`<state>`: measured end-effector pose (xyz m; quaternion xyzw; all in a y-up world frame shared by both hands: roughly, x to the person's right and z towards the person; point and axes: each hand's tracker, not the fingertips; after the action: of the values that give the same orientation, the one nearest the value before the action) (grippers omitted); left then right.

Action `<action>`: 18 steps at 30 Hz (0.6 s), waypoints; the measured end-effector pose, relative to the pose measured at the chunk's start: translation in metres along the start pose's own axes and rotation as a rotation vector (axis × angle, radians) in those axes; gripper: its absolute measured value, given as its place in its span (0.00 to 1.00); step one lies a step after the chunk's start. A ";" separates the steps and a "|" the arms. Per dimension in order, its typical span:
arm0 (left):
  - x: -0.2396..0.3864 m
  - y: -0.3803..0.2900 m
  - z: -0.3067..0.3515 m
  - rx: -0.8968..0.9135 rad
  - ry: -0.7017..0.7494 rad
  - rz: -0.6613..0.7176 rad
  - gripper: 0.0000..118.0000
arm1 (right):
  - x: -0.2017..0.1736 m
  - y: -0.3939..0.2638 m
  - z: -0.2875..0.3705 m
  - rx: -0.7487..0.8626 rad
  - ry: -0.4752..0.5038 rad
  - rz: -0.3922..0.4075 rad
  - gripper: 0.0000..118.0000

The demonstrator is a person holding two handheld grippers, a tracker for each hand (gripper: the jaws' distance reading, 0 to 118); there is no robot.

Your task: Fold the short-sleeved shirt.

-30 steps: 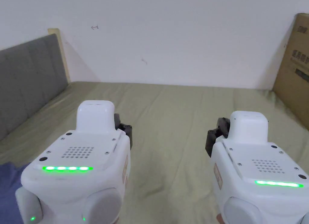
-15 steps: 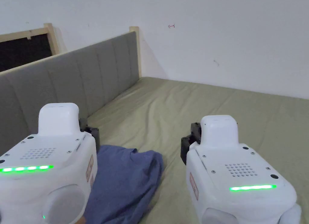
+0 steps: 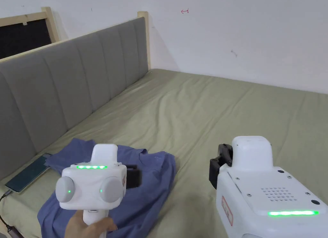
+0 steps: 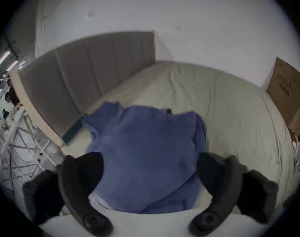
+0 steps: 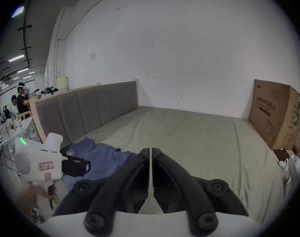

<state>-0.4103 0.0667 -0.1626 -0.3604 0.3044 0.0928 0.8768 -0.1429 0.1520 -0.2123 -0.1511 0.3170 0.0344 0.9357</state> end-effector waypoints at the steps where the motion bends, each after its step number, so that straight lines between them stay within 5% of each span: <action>1: 0.001 -0.002 -0.014 -0.014 -0.029 0.027 0.97 | 0.004 -0.002 -0.004 -0.012 -0.008 -0.002 0.04; 9: 0.028 -0.014 -0.102 -0.233 -0.128 0.051 0.97 | 0.037 -0.022 -0.031 -0.129 -0.041 -0.125 0.04; 12: 0.041 -0.027 -0.127 -0.362 -0.054 -0.031 0.76 | 0.044 -0.028 -0.036 -0.152 -0.054 -0.129 0.04; 14: 0.042 -0.028 -0.118 -0.281 -0.054 -0.039 0.71 | 0.045 -0.031 -0.036 -0.159 -0.057 -0.124 0.04; 15: 0.040 -0.024 -0.114 -0.288 -0.059 -0.025 0.62 | 0.046 -0.031 -0.035 -0.160 -0.058 -0.124 0.04; 17: 0.032 -0.018 -0.111 -0.280 -0.029 -0.011 0.11 | 0.046 -0.032 -0.035 -0.162 -0.054 -0.134 0.04; 18: 0.027 -0.017 -0.114 -0.281 -0.006 0.028 0.05 | 0.045 -0.031 -0.034 -0.164 -0.050 -0.140 0.04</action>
<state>-0.4354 -0.0253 -0.2322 -0.4751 0.2908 0.1480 0.8172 -0.1223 0.1104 -0.2569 -0.2479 0.2783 -0.0017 0.9280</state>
